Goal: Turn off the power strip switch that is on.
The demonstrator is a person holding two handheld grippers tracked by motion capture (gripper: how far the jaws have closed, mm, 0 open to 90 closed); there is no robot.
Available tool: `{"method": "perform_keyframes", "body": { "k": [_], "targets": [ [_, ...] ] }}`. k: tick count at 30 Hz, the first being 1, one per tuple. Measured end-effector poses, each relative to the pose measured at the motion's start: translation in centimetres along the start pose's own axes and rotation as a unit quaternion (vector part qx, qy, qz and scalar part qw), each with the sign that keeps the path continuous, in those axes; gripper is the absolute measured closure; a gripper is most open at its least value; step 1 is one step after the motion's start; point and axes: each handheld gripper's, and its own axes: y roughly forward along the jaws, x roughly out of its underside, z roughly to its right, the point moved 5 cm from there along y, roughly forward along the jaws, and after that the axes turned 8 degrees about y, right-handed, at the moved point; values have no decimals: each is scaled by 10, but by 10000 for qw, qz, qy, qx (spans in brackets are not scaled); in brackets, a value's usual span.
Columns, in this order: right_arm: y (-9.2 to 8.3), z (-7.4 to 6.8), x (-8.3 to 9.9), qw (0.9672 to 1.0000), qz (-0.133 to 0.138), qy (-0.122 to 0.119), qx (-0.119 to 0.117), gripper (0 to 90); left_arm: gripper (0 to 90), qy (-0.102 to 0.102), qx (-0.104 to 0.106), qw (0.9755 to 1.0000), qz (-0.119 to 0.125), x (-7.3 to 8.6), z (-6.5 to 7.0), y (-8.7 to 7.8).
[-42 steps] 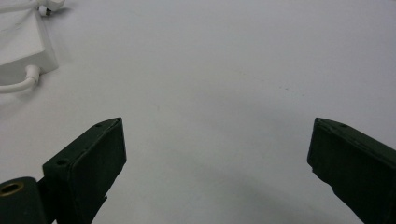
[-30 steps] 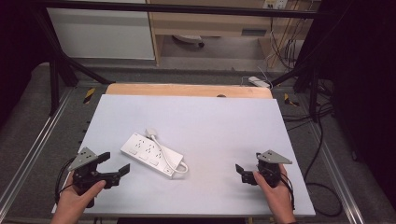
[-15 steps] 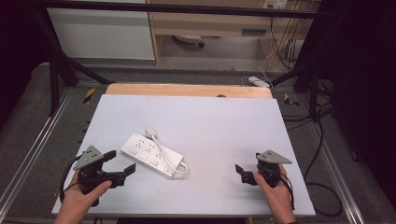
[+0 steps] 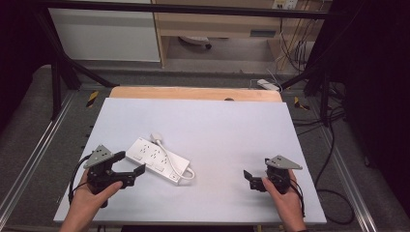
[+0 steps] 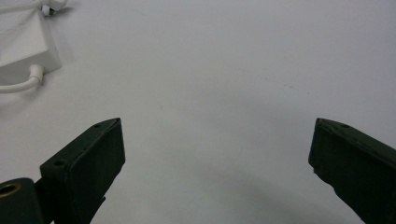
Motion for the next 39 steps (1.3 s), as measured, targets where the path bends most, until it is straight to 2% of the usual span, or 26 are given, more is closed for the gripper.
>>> {"method": "perform_keyframes", "body": {
  "k": [8, 19, 26, 27, 28, 30, 32, 33, 39],
  "targets": [
    [-1, -1, 0, 10000, 7, -6, 6, 41, 112, 26, -41, 10000, 20, -5, -3, 7],
    [-2, -2, 0, 10000, 13, 10, -9, 41, 244, 203, -94, 9997, 55, -9, -3, 17],
    [-2, -2, -1, 10000, 41, -25, -12, 42, 407, 221, -69, 9997, -35, -2, -3, 23],
    [-3, -3, -1, 10000, 55, -28, -19, 42, 454, 218, -85, 9997, -54, -1, -4, 24],
    [-3, -3, -1, 10000, 55, -28, -19, 42, 454, 207, -87, 9997, -62, 0, -4, 23],
    [-3, -4, -1, 10000, 61, -25, -28, 42, 563, 152, -32, 9999, -40, 1, -5, 23],
    [-3, -4, -1, 10000, 61, -24, -25, 42, 595, 131, -46, 9999, -16, 2, -7, 22],
    [-3, -3, -1, 10000, 72, -27, -20, 42, 653, 117, -42, 9999, -17, 3, -7, 22],
    [-3, -3, -1, 10000, 68, -16, -27, 42, 756, 94, 55, 9999, 0, 5, -9, 22]
  ]
}}
